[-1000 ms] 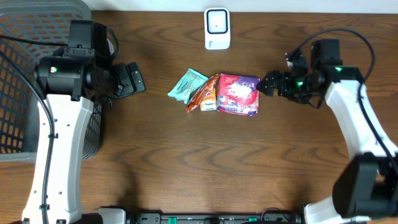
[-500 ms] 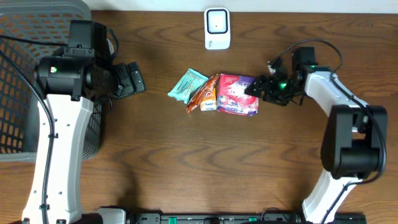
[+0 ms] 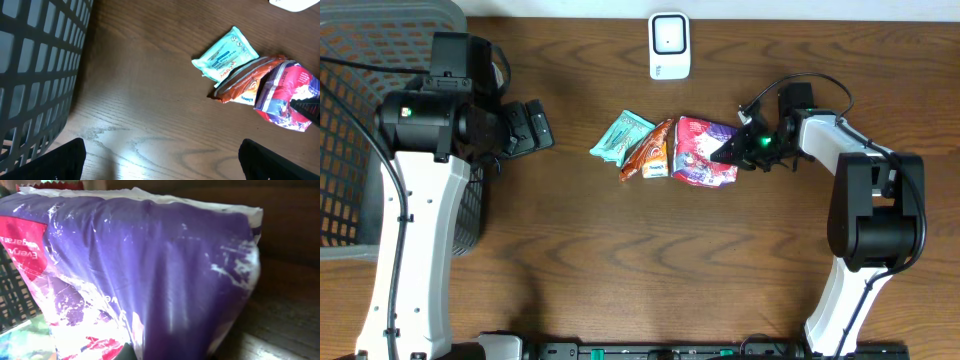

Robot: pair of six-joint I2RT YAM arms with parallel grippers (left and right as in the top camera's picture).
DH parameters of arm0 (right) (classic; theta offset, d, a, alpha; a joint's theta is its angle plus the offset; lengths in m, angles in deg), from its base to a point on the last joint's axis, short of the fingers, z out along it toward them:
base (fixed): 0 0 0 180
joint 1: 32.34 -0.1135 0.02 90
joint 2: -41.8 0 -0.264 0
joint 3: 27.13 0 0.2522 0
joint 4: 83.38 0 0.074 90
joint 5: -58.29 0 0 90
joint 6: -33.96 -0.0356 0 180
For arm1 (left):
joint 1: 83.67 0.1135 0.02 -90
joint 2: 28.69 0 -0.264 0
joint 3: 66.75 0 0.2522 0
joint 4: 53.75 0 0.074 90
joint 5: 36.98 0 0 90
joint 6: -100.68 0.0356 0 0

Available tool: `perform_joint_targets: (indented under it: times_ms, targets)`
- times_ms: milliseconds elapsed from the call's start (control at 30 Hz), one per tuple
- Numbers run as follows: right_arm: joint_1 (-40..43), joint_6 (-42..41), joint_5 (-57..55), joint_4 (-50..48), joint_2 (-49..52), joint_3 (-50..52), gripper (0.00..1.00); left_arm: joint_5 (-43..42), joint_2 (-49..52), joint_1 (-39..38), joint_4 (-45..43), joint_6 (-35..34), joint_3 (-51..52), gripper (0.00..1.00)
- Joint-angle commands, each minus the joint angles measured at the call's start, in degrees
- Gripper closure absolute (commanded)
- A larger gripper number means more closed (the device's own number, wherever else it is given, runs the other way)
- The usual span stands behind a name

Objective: Scan the item barcode
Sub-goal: 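Drag the snack box rightward and set it down with the right gripper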

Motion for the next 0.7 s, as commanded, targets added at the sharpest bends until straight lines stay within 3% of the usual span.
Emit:
perform_joint_targets:
  times_ms: [0,300,667]
  targets:
    - [0.2,-1.0,3.7,0.5,-1.8,-0.8,0.99,0.5,-0.2,0.2,0.2,-0.5,0.0,0.02]
    - [2.3,-23.4,5.1,1.2,-13.4,-1.7,0.99,0.5,-0.2,0.2,0.2,-0.5,0.0,0.02]
    - [2.4,-33.9,6.5,11.7,-17.8,-1.7,0.98,0.5,-0.2,0.2,0.2,-0.5,0.0,0.02]
